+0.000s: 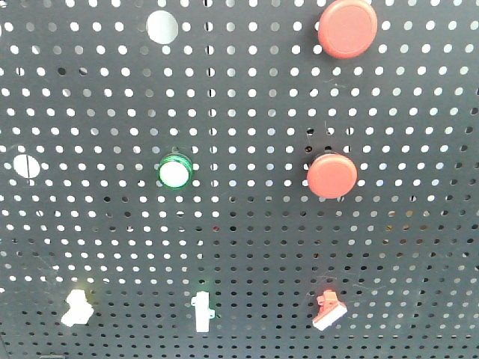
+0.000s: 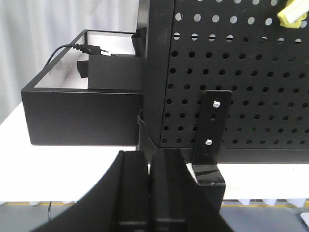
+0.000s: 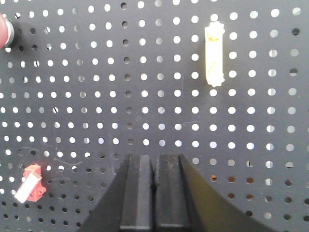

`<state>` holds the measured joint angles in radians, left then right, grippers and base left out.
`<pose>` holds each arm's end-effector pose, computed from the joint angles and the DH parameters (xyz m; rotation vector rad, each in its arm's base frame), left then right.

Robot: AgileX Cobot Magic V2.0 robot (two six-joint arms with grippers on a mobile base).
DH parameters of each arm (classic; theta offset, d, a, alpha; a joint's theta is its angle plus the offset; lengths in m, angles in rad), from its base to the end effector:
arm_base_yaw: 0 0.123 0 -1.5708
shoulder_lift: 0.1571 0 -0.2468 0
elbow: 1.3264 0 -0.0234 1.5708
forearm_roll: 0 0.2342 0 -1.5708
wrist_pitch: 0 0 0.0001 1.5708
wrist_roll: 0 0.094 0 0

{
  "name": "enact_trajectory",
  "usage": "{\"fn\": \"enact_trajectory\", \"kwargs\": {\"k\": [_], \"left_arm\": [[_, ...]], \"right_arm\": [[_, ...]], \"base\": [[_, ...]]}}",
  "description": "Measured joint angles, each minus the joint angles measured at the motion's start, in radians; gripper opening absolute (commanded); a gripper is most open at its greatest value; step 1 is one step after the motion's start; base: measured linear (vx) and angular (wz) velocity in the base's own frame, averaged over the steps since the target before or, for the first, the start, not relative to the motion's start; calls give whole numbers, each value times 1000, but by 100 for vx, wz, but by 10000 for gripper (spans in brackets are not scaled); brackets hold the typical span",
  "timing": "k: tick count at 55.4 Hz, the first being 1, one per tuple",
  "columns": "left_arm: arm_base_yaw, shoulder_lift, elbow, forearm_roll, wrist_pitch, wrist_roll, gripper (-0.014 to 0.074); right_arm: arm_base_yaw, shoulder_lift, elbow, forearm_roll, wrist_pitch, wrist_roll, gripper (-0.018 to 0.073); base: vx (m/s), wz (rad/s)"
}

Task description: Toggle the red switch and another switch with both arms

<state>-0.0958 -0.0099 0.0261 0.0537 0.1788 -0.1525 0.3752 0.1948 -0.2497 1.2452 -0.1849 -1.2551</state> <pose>0.0810 -0.0069 0.1890 -0.0104 1.6801 -0.1392 0.0874 0.0169 0.2830 -0.1208 1.3690 0.1818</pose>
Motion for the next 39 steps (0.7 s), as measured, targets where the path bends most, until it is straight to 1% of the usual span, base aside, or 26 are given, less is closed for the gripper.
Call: {"fn": "enact_trajectory", "kwargs": {"k": [8, 12, 39], "left_arm": [[0, 0, 0, -89, 5, 0, 3], [0, 0, 0, -112, 7, 0, 3], [0, 0, 0, -124, 8, 0, 3]], "right_arm": [[0, 0, 0, 0, 0, 0, -6], [0, 0, 0, 0, 0, 0, -6], [0, 0, 0, 0, 0, 0, -6]], "base": [[0, 0], [0, 0], [0, 0]]}}
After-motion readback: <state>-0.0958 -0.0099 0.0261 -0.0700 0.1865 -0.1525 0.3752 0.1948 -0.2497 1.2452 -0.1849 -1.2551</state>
